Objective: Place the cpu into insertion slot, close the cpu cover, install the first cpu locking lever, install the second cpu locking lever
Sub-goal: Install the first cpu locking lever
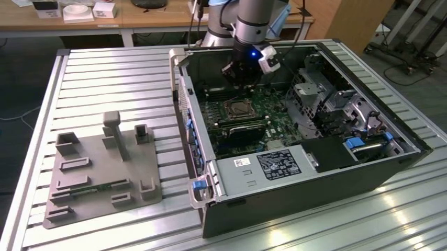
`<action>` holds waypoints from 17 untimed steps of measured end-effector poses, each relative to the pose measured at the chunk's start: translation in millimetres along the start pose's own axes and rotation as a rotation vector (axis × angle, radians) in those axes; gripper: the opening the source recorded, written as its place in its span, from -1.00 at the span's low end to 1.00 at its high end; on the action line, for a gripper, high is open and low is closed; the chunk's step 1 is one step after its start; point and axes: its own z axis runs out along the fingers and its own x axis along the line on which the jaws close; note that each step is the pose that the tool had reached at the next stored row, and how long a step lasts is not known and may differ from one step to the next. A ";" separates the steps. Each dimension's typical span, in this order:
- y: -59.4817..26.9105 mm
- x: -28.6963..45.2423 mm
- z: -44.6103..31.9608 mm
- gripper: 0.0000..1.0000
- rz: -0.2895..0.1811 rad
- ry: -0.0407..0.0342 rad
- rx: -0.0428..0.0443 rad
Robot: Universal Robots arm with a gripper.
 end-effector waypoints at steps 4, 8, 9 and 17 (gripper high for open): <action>0.2 -2.6 2.1 -0.80 0.000 0.0003 0.0008; 0.2 -5.3 4.0 -0.80 0.000 0.0015 0.0023; 0.4 -6.1 4.9 -0.80 0.000 0.0007 0.0015; 0.5 -8.1 7.3 -0.80 0.000 0.0002 -0.0001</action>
